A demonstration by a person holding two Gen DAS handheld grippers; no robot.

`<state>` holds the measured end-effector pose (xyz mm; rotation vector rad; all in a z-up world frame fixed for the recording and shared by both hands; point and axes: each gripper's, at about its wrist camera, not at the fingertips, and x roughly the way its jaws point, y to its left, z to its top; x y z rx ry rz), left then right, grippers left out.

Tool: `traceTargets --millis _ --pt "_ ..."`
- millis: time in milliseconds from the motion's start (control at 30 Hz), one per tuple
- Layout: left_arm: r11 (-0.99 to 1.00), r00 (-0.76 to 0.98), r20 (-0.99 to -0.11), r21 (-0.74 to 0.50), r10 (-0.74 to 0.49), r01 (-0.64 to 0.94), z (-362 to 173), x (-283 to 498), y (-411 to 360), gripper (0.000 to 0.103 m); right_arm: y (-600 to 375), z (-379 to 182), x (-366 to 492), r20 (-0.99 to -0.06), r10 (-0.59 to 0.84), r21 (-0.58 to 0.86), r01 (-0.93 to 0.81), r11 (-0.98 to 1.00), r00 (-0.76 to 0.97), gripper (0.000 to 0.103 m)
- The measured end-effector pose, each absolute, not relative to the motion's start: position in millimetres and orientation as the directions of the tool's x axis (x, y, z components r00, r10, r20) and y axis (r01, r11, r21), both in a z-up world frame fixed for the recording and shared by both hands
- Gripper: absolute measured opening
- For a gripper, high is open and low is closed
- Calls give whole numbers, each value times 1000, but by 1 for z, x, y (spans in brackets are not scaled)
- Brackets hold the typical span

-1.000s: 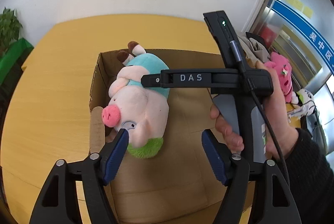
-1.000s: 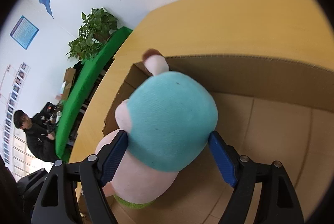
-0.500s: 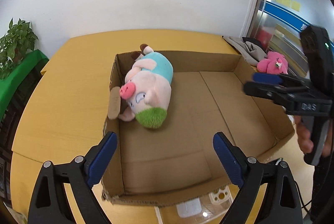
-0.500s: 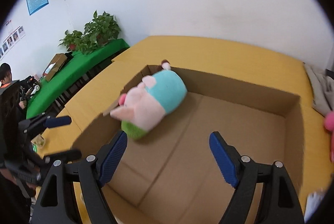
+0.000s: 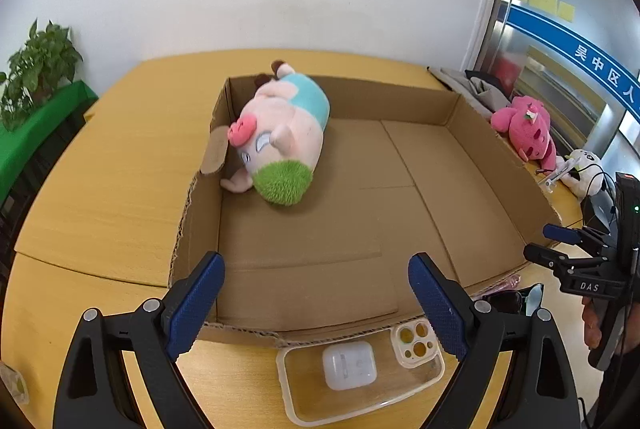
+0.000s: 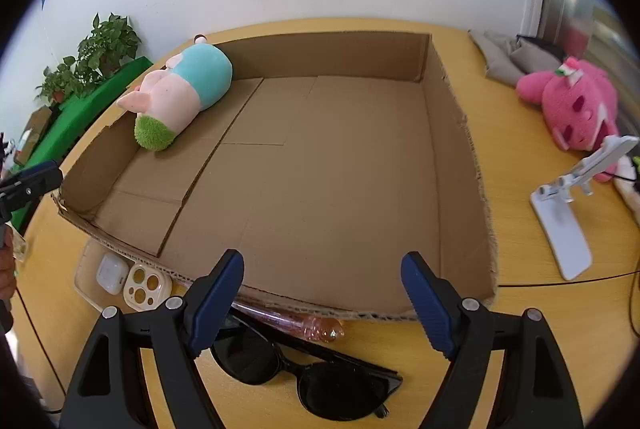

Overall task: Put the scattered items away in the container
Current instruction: 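Withdraw the left tool and move it to the clear phone case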

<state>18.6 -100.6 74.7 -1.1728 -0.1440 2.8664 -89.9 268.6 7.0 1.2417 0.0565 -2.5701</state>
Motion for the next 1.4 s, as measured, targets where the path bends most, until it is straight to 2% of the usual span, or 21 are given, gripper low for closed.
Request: traceTargets --millis 167,333,933,1400 --pt "-998 -778 -628 -53 21 16 87 38 -82 100 256 22 -69 -728 -236 55 288 -956 -644 81" --pt "-1000 -801 -598 -28 12 7 93 47 -72 101 246 38 -53 -691 -244 34 306 -951 -680 81" --pt "-998 -823 -567 -61 26 10 99 52 -63 102 243 56 -40 -651 -223 16 281 -960 -726 81" --pt "-995 -809 -586 -95 55 1 88 58 -74 102 232 53 -34 -663 -264 34 323 -946 -701 81"
